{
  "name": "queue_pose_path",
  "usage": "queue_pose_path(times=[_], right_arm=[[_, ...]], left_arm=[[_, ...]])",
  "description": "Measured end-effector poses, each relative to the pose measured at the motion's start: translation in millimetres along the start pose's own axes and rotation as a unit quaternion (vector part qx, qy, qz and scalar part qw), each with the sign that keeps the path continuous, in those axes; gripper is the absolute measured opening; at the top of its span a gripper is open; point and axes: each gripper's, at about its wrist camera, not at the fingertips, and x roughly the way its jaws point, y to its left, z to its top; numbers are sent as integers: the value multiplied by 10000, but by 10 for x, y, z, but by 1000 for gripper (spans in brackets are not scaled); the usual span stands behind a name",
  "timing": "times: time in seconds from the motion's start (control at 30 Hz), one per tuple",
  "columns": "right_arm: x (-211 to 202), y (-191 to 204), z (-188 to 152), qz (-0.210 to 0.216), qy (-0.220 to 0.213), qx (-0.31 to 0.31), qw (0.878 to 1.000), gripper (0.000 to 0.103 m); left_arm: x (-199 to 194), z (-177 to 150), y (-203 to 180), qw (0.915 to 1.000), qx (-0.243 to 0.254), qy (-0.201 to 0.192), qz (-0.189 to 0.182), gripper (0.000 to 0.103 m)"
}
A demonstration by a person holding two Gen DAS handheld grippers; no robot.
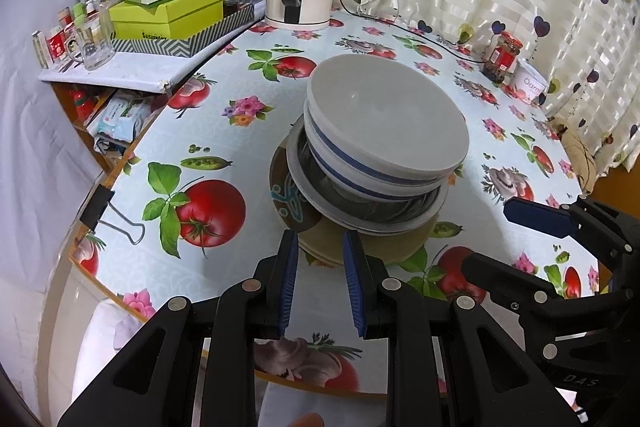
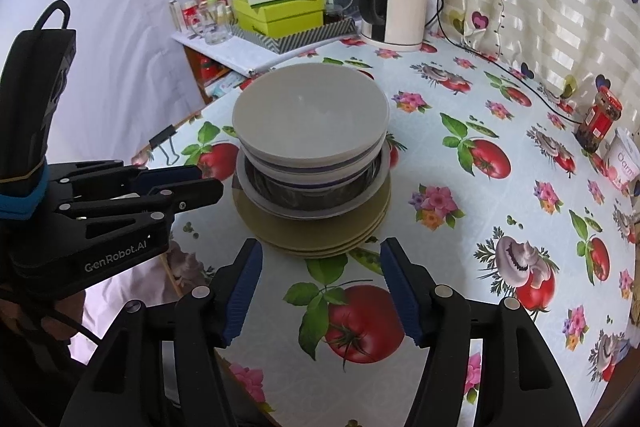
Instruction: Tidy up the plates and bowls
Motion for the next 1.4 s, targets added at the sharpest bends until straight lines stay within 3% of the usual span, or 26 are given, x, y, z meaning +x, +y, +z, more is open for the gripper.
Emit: queue_pose_path(times=[1.4], right_arm=[[66,-61,-11,23,52,78,10000,66]], left_arm=[[83,-14,-41,9997,100,152,150,24]])
